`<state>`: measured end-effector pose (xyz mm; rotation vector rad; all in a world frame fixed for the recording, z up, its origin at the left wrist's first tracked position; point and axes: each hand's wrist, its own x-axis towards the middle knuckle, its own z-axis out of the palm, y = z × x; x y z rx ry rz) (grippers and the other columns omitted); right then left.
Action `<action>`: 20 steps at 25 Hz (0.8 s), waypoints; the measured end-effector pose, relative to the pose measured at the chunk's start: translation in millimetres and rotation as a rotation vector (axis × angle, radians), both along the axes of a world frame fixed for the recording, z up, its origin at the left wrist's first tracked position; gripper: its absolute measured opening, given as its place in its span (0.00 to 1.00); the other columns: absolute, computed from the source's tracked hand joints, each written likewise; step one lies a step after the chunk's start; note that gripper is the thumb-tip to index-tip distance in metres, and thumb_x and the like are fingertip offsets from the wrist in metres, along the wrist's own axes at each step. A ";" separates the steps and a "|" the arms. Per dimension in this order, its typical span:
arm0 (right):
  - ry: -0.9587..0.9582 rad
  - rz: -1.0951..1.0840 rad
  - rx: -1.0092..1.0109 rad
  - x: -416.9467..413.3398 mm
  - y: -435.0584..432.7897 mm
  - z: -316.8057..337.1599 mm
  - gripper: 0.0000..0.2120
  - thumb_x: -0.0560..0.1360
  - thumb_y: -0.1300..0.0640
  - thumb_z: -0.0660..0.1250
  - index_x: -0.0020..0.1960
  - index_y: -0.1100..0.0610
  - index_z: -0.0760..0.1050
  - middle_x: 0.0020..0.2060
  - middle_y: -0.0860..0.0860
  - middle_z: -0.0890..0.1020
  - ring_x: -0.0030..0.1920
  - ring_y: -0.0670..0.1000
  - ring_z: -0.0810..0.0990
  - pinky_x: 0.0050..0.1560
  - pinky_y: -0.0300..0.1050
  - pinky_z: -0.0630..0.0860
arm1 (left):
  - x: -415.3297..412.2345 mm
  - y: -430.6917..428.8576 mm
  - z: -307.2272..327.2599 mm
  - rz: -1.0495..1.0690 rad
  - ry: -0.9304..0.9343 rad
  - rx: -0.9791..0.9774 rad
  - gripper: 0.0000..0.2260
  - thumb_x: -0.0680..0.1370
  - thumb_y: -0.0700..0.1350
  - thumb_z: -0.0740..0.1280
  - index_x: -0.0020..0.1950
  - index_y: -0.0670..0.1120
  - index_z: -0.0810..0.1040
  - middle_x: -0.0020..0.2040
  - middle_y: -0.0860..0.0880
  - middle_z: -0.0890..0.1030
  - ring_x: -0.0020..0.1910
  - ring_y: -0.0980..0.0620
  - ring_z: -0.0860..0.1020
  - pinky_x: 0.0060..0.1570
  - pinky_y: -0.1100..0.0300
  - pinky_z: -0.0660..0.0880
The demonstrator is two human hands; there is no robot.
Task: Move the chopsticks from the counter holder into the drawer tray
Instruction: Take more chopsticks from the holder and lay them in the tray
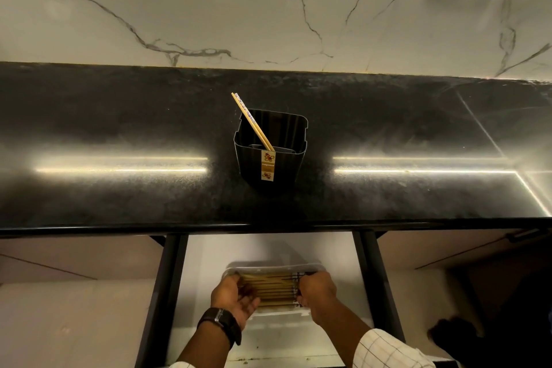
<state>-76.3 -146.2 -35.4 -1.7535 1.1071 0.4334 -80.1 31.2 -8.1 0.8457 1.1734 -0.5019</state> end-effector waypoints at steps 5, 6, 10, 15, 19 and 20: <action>-0.004 0.134 -0.147 -1.0 3.8 1.5 0.10 0.80 0.63 0.63 0.59 0.58 0.78 0.49 0.56 0.83 0.48 0.57 0.84 0.50 0.54 0.85 | -0.1 -2.0 6.3 -0.004 -0.028 0.057 0.07 0.82 0.45 0.66 0.57 0.43 0.78 0.52 0.38 0.81 0.47 0.39 0.81 0.44 0.46 0.79; -0.001 0.148 -0.161 -1.1 4.3 1.6 0.08 0.80 0.63 0.64 0.58 0.58 0.78 0.48 0.55 0.83 0.48 0.57 0.84 0.50 0.53 0.85 | -0.4 -2.2 6.6 0.003 -0.028 0.064 0.06 0.82 0.46 0.66 0.56 0.44 0.78 0.51 0.38 0.81 0.47 0.39 0.81 0.45 0.46 0.80; -0.010 0.213 -0.098 -1.9 7.8 1.0 0.05 0.78 0.65 0.66 0.51 0.57 0.78 0.44 0.53 0.83 0.47 0.56 0.84 0.51 0.54 0.84 | 1.0 -1.0 4.5 0.005 -0.037 0.061 0.06 0.83 0.47 0.65 0.57 0.47 0.75 0.52 0.40 0.80 0.51 0.39 0.79 0.57 0.42 0.77; 0.014 0.223 -0.036 -2.2 5.4 -2.6 0.09 0.82 0.66 0.60 0.52 0.59 0.79 0.48 0.55 0.83 0.48 0.55 0.83 0.54 0.53 0.83 | 2.1 -0.6 2.0 -0.001 -0.037 0.084 0.08 0.82 0.50 0.65 0.53 0.45 0.76 0.50 0.41 0.80 0.48 0.40 0.79 0.54 0.43 0.78; -0.007 0.307 -0.058 -5.5 0.2 5.6 0.11 0.79 0.68 0.60 0.51 0.58 0.80 0.48 0.55 0.84 0.49 0.56 0.84 0.53 0.54 0.84 | 4.7 -7.1 15.3 0.072 -0.121 0.219 0.16 0.82 0.52 0.65 0.42 0.42 0.77 0.30 0.47 0.78 0.31 0.47 0.78 0.34 0.53 0.79; -0.034 0.294 -0.095 -4.0 -1.8 11.9 0.10 0.80 0.66 0.62 0.49 0.57 0.80 0.47 0.54 0.85 0.47 0.55 0.85 0.50 0.53 0.85 | 6.3 -9.0 21.8 0.079 -0.164 0.281 0.18 0.82 0.54 0.65 0.38 0.43 0.75 0.25 0.49 0.75 0.26 0.49 0.74 0.30 0.56 0.77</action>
